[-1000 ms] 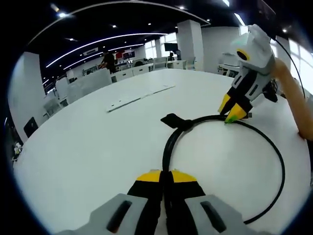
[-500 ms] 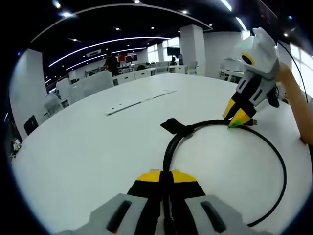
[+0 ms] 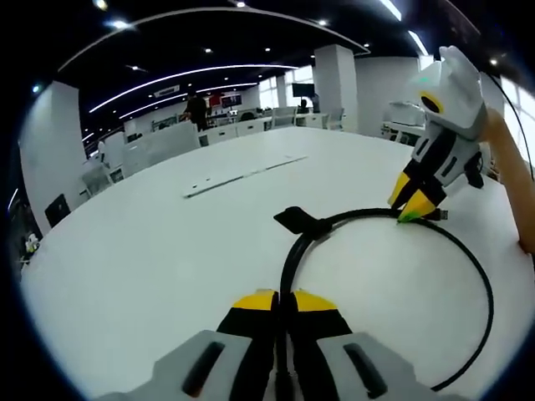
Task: Find the charging cable on the desk, coil it up and secure with Velcro.
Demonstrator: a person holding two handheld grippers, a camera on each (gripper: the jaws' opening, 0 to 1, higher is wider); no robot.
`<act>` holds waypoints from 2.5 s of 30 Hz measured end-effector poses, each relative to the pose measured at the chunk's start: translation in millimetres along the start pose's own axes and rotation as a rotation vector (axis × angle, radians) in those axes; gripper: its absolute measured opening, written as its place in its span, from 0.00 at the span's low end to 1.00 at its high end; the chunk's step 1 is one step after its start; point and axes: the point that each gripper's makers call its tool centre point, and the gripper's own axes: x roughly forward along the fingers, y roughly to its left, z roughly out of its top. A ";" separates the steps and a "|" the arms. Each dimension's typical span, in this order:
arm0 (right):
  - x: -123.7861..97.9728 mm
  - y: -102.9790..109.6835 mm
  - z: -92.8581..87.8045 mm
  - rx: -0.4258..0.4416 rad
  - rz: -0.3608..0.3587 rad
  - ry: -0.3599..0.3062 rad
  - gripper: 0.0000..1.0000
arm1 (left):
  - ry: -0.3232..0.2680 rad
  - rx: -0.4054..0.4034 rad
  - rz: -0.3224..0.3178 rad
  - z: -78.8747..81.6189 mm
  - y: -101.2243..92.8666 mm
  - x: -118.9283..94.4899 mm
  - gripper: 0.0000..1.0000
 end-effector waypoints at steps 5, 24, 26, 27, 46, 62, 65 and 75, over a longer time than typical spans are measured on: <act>-1.1 -0.8 -1.8 0.003 0.000 0.001 0.13 | -0.002 0.022 0.013 0.9 -2.5 0.9 0.07; -2.3 0.6 -1.7 -0.033 -0.004 0.004 0.13 | 0.002 0.026 0.002 0.5 -2.1 -0.9 0.07; -2.6 1.9 -2.1 -0.038 -0.003 0.005 0.13 | 0.004 0.029 -0.001 0.1 -2.3 -1.4 0.07; -2.7 1.3 -1.9 -0.040 -0.003 0.005 0.14 | 0.003 0.036 -0.008 -0.1 -2.2 -2.3 0.07; -4.2 0.5 -2.2 -0.063 -0.004 0.000 0.14 | 0.000 0.062 -0.018 -1.8 -1.0 -6.2 0.11; -3.7 -2.6 -1.3 -0.093 -0.015 -0.013 0.18 | -0.004 0.066 -0.028 -2.4 0.1 -7.4 0.15; -3.5 -4.1 -0.4 -0.106 -0.018 -0.012 0.20 | -0.006 0.071 -0.026 -1.8 1.8 -7.0 0.18; -3.7 -5.3 0.8 -0.113 -0.036 -0.019 0.21 | -0.017 0.050 -0.054 -0.2 -4.0 -4.9 0.27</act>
